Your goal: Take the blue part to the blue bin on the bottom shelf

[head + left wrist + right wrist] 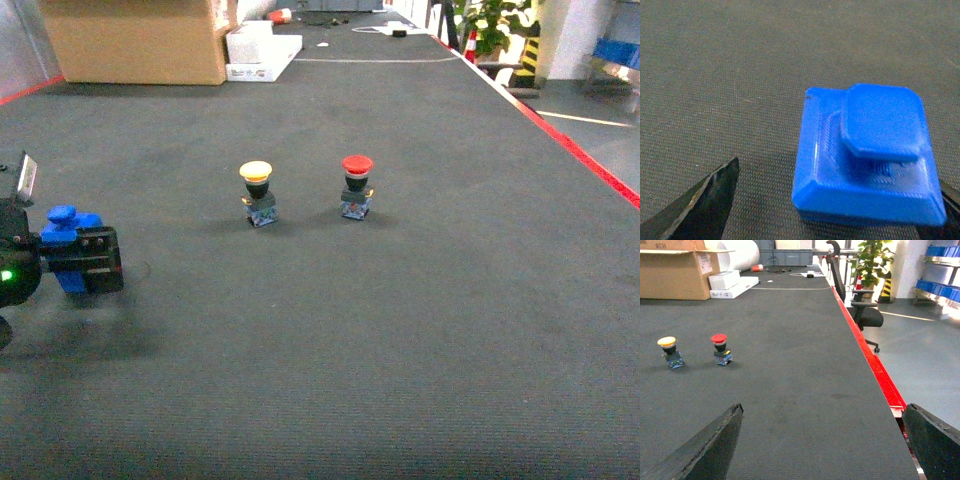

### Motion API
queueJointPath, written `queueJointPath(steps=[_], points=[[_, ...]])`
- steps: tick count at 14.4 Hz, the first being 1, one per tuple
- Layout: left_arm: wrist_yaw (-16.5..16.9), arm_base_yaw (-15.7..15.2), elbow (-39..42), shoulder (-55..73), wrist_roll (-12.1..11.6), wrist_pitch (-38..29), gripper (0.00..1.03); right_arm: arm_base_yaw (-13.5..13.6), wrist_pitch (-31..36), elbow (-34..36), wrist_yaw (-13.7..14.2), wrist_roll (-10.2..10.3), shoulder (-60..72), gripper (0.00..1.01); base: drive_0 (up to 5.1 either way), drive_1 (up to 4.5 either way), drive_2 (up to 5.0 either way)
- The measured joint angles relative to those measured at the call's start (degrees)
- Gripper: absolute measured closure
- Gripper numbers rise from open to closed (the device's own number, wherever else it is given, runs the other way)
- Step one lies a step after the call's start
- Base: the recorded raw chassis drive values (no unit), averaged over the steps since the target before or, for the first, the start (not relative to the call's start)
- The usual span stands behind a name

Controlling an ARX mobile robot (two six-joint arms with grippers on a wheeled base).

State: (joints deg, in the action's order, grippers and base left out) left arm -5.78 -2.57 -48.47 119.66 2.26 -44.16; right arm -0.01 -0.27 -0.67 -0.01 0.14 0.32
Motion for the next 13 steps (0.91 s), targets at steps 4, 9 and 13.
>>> queueJointPath(steps=[4, 9, 13], points=[[-1.51, -0.07, -3.1, 0.48, 0.31, 0.81, 0.33, 0.0, -0.02, 0.0, 0.02, 0.0, 0.0, 0.03, 0.0, 0.0, 0.0], [-2.29, 0.7, -0.26, -1.36, 2.03, 0.7, 0.6, 0.0, -0.02, 0.0, 0.0, 0.0, 0.0, 0.03, 0.0, 0.0, 0.0], [-6.8, 5.64, 29.46, -24.74, 3.15, -11.32, 0.6, 0.0, -0.02, 0.0, 0.02, 0.0, 0.0, 0.03, 0.0, 0.0, 0.0]])
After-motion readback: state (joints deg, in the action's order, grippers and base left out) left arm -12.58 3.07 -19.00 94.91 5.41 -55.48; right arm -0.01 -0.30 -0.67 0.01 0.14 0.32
